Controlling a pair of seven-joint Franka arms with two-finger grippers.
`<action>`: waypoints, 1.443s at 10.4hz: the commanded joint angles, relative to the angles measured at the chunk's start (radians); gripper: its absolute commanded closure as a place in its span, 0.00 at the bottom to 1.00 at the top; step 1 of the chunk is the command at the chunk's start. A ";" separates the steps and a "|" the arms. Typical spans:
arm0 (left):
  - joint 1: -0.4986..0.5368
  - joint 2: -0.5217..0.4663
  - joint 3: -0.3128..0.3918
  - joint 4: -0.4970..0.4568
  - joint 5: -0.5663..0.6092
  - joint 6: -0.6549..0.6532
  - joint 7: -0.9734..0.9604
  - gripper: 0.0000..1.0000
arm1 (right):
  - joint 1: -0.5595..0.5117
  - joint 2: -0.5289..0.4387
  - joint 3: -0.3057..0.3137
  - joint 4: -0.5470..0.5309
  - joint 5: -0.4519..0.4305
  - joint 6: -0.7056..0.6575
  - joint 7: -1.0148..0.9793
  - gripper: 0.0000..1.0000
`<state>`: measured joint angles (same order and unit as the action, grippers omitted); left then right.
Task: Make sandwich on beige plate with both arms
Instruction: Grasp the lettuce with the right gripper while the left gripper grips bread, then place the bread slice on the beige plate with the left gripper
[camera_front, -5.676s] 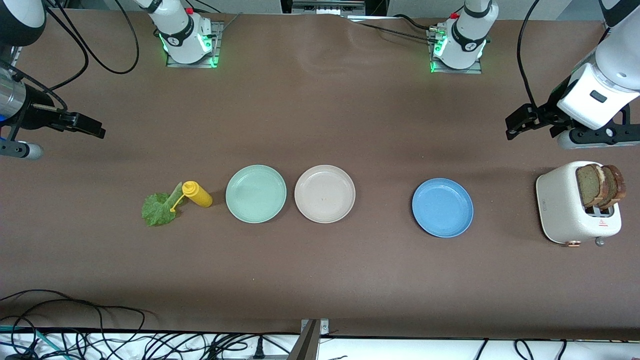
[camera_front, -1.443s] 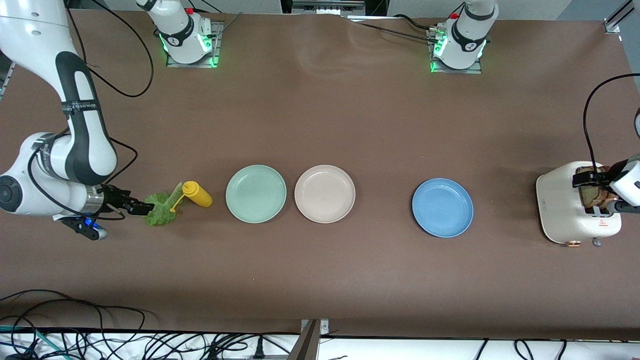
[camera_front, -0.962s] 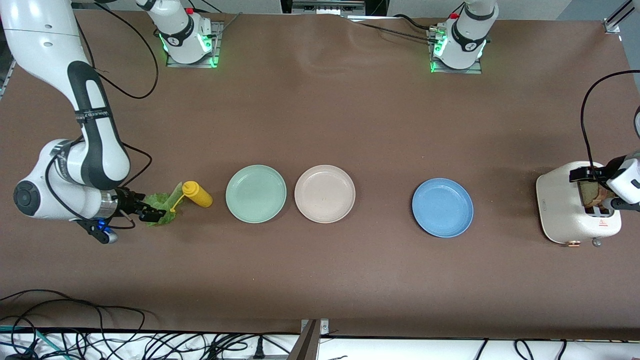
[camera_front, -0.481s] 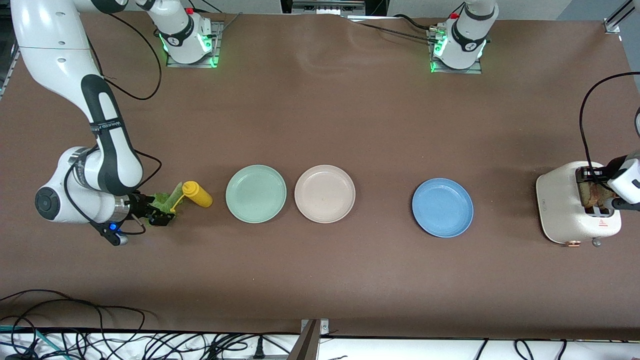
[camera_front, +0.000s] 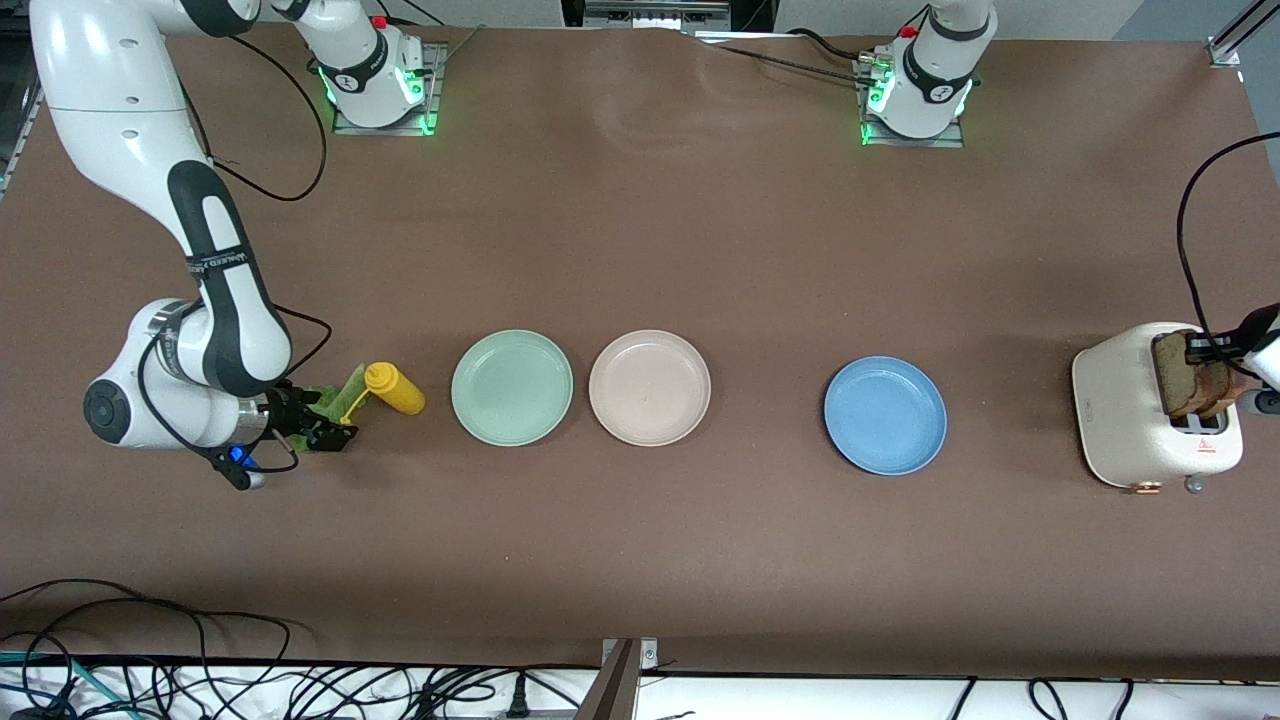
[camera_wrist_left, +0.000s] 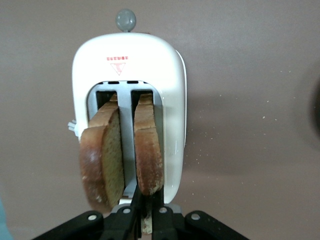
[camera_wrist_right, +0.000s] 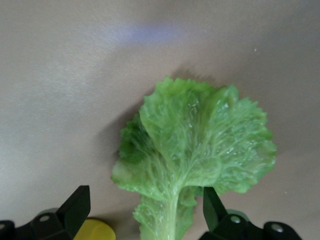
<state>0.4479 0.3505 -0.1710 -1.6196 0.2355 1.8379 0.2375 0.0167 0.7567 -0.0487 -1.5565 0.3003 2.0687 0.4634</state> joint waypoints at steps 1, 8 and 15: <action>-0.024 -0.047 -0.031 0.081 0.043 -0.107 -0.006 1.00 | -0.004 0.015 -0.002 0.016 0.023 -0.001 0.003 0.11; -0.257 -0.027 -0.263 0.214 0.049 -0.220 -0.014 1.00 | -0.015 0.004 -0.008 0.065 0.010 -0.080 -0.052 1.00; -0.489 0.253 -0.263 0.239 -0.515 -0.022 -0.063 1.00 | -0.077 -0.043 -0.011 0.229 -0.151 -0.343 -0.230 1.00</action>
<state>-0.0174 0.5370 -0.4389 -1.4318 -0.1849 1.7885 0.1655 -0.0539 0.7425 -0.0666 -1.3637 0.1900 1.7924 0.2648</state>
